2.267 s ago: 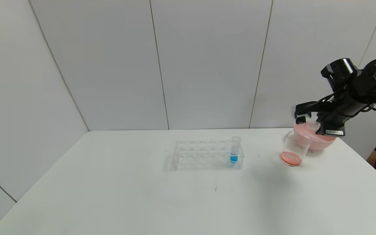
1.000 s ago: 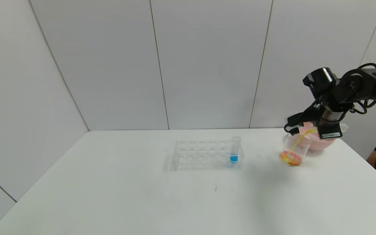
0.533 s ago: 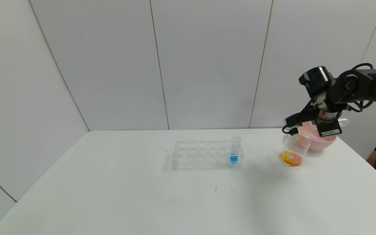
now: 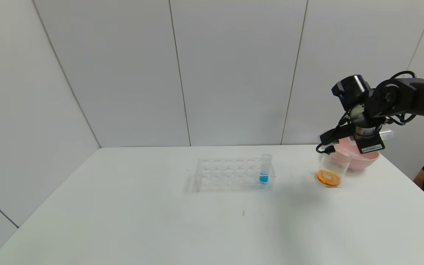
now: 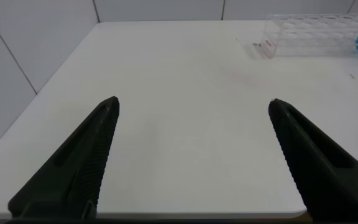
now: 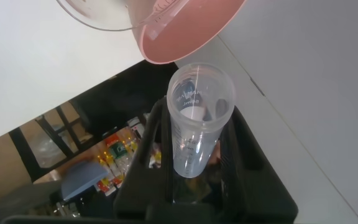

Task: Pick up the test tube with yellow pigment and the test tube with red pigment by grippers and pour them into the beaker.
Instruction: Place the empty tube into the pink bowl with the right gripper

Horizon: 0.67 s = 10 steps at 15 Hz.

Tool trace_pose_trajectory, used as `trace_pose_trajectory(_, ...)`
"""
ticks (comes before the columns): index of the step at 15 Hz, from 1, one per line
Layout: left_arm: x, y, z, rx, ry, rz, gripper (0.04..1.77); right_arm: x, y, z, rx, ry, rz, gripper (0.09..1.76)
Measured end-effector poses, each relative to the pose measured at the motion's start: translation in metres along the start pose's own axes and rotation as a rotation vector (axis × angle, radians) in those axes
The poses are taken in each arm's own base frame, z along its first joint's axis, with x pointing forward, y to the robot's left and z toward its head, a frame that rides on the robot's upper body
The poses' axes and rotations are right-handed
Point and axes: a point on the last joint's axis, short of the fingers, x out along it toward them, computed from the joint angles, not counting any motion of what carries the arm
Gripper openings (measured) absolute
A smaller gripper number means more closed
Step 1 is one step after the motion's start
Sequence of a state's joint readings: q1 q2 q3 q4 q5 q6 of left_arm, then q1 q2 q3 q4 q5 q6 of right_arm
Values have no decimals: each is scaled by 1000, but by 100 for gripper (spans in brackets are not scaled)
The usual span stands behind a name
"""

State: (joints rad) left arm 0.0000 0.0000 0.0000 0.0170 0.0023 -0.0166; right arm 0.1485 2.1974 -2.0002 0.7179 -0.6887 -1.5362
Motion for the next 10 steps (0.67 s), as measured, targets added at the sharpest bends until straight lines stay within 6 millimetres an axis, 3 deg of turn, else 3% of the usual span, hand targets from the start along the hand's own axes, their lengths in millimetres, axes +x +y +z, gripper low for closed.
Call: trace_pose_trajectory(10,0,0,0,0,0,0,172,-4,-1,-1,1,-13,-6,49)
